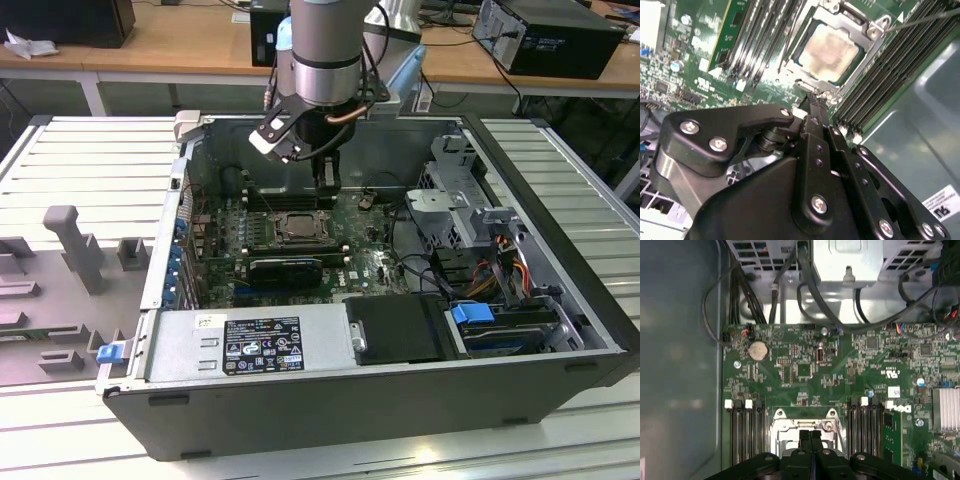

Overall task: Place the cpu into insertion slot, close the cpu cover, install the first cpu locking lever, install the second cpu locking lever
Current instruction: 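Close the cpu cover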

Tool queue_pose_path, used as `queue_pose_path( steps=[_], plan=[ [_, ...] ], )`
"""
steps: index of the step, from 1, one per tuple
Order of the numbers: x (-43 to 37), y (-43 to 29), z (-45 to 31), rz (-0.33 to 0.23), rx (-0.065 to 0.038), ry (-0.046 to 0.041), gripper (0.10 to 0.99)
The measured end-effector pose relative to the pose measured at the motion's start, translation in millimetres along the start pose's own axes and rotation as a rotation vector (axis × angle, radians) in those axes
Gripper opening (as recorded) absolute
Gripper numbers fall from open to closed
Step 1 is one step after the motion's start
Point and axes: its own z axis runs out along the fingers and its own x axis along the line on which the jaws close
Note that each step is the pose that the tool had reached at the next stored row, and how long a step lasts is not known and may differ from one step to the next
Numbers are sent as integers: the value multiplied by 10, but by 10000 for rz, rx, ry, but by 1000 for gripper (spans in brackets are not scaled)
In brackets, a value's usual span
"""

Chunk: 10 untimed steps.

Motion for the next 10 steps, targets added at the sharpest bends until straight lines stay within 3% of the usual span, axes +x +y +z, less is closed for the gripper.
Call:
queue_pose_path(
  steps=[10],
  plan=[
    [-4,-182,45,0,26,-2,106]
  ],
)
